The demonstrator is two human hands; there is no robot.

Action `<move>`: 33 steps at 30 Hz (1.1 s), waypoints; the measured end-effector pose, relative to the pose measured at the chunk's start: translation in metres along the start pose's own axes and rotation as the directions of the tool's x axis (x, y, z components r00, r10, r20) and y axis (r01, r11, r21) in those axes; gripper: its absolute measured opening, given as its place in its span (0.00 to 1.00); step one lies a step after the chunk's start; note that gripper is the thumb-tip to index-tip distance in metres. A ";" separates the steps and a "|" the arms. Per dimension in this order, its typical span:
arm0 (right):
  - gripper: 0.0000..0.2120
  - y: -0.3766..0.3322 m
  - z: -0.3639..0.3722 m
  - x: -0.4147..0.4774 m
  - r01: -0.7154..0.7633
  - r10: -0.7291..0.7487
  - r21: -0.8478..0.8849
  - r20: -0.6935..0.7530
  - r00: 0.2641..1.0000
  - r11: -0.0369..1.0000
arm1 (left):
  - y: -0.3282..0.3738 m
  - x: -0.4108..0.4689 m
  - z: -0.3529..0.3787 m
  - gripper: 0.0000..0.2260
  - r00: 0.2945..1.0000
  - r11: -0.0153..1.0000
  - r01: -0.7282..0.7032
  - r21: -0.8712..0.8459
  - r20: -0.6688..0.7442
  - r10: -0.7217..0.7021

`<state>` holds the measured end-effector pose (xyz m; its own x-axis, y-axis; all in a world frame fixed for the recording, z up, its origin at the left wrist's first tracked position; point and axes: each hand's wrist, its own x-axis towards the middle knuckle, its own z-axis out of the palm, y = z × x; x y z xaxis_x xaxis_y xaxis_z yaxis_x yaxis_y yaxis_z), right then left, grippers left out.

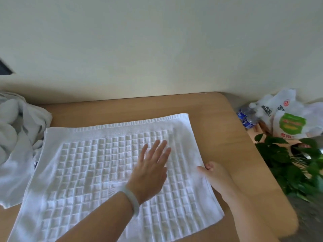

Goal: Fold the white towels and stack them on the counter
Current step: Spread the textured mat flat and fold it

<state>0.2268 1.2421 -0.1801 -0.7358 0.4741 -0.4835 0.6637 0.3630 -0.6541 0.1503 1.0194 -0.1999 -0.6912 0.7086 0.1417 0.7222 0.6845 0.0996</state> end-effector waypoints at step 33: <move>0.29 -0.117 0.215 -0.007 0.622 -0.809 -0.686 0.084 0.581 0.376 | -0.165 -0.204 -0.005 0.26 0.699 0.695 0.707 -0.130 -0.020 -0.714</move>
<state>0.1250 1.0240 -0.2250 -0.9761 -0.0855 0.1996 -0.1162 0.9822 -0.1475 0.1721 0.7610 -0.2407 -0.9989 0.0031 0.0473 0.0171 0.9546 0.2974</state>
